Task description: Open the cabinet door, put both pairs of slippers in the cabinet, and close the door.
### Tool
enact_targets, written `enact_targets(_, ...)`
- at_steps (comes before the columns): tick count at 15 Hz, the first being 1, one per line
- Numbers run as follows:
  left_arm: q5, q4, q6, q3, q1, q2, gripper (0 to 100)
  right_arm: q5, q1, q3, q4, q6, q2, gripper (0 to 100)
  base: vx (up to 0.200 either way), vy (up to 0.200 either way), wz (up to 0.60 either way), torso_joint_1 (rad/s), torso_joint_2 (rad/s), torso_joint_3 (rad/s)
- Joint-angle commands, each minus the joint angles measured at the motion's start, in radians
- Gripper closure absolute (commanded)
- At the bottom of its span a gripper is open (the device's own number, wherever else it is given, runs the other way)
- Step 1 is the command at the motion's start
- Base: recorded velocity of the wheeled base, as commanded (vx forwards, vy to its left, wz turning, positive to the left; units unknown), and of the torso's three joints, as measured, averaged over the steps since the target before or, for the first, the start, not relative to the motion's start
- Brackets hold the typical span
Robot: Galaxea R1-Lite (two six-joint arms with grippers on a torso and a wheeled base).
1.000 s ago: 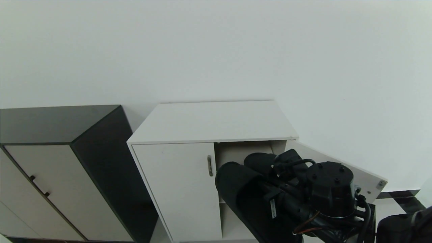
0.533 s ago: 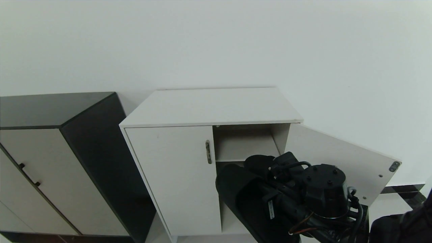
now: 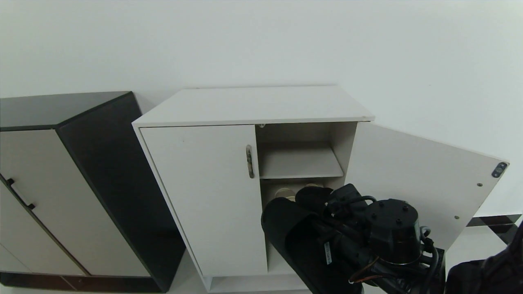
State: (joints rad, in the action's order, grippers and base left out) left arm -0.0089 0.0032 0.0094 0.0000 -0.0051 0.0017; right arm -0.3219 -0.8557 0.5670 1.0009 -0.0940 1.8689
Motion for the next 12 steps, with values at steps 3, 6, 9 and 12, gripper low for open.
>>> enact_targets(3,0.000,-0.002,0.001,0.000,0.001,0.001,100,0.000,0.000,-0.004,0.001,0.000,0.006,100,0.000,0.000,0.00,-0.146,0.47,0.333)
enact_targets(6,0.000,0.000,0.001,0.000,0.001,0.001,100,0.000,0.001,-0.004,0.001,-0.003,0.015,100,0.000,0.000,0.00,-0.115,0.45,0.344)
enact_targets(9,0.000,0.000,0.000,0.000,0.001,0.001,100,0.001,0.001,-0.004,0.005,-0.006,0.027,100,0.000,0.000,0.00,-0.080,0.45,0.360)
enact_targets(12,0.000,0.000,0.000,0.000,0.001,0.001,100,0.001,0.003,-0.006,0.005,-0.006,0.027,100,0.000,0.000,0.00,-0.049,0.43,0.396)
